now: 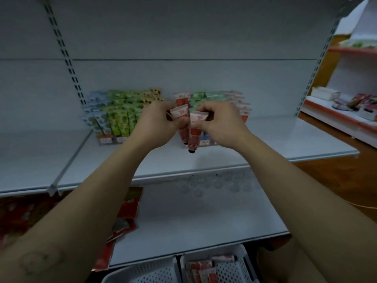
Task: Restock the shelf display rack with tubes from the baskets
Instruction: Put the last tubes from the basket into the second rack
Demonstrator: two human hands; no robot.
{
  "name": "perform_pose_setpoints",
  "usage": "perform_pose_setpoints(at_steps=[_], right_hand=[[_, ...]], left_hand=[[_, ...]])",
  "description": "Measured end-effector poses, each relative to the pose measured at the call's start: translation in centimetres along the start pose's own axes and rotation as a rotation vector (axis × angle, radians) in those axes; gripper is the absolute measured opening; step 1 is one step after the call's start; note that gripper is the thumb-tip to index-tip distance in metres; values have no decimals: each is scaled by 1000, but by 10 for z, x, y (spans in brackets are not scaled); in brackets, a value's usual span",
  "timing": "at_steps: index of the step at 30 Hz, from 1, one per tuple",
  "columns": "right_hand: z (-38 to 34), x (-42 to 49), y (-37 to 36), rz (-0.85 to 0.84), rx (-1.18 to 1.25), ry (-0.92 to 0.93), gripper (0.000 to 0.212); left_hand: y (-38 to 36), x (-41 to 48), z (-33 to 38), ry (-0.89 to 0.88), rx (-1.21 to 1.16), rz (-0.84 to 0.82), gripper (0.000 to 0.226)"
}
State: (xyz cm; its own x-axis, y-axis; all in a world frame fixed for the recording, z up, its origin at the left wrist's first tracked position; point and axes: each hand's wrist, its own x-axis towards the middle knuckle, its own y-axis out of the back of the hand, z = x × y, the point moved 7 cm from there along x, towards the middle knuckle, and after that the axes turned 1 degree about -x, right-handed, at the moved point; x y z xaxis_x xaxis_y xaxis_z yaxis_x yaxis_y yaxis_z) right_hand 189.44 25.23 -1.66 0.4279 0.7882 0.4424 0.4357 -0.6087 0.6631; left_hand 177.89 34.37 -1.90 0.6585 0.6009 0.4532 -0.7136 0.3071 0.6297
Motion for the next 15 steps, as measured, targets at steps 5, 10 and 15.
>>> perform_pose_setpoints(at_steps=[5,10,15], right_hand=[[-4,32,22,101,-19,49,14],[5,58,26,144,31,55,13],[8,85,6,158,11,101,15]], left_hand=[[6,29,-2,-35,35,71,12],[14,54,-8,-36,46,178,13],[4,73,-32,-14,51,229,12]])
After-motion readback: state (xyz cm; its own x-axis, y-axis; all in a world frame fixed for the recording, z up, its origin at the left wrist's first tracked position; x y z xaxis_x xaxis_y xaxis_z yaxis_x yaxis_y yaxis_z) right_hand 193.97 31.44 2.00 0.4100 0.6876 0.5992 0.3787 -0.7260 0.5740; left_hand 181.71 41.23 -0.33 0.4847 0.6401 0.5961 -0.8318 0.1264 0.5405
